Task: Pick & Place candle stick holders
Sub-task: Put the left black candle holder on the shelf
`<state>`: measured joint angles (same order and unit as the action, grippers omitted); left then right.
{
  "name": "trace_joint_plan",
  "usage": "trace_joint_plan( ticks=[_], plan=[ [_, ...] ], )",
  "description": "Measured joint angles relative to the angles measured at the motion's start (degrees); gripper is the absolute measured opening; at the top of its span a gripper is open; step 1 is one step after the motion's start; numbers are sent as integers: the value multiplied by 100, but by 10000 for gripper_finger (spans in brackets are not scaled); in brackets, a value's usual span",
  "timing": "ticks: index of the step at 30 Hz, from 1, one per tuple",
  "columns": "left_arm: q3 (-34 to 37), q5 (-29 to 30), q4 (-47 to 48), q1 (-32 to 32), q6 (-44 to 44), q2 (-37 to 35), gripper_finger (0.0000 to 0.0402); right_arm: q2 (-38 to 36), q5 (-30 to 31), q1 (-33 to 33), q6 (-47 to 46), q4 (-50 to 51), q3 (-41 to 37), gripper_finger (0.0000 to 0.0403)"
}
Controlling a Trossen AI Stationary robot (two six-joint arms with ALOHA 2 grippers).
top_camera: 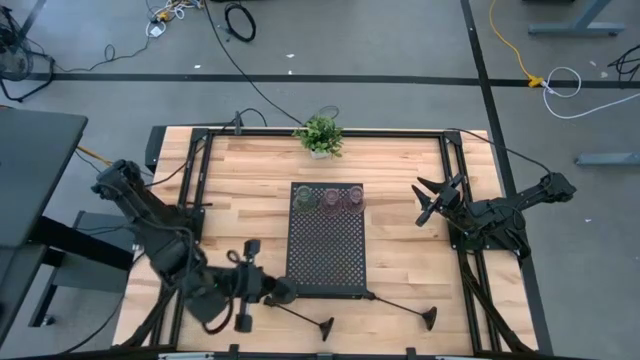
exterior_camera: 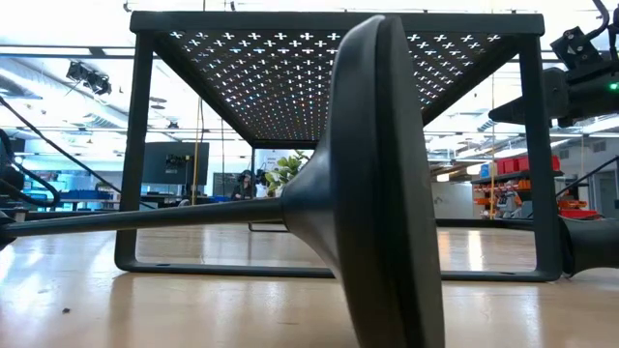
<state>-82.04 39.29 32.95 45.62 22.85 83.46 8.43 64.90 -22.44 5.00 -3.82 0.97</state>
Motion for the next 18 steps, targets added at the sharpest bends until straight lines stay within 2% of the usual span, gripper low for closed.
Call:
trace_joint_plan(
  ticks=[9, 18],
  plan=[
    [-3, -632, 6, -752, -372, 0, 12, 0, 0, -2, 2, -2, 0, 130],
    [-3, -1030, -11, -1202, -558, 43, 12, 0, 0, 0, 1, 0, -1, 130]
  ],
)
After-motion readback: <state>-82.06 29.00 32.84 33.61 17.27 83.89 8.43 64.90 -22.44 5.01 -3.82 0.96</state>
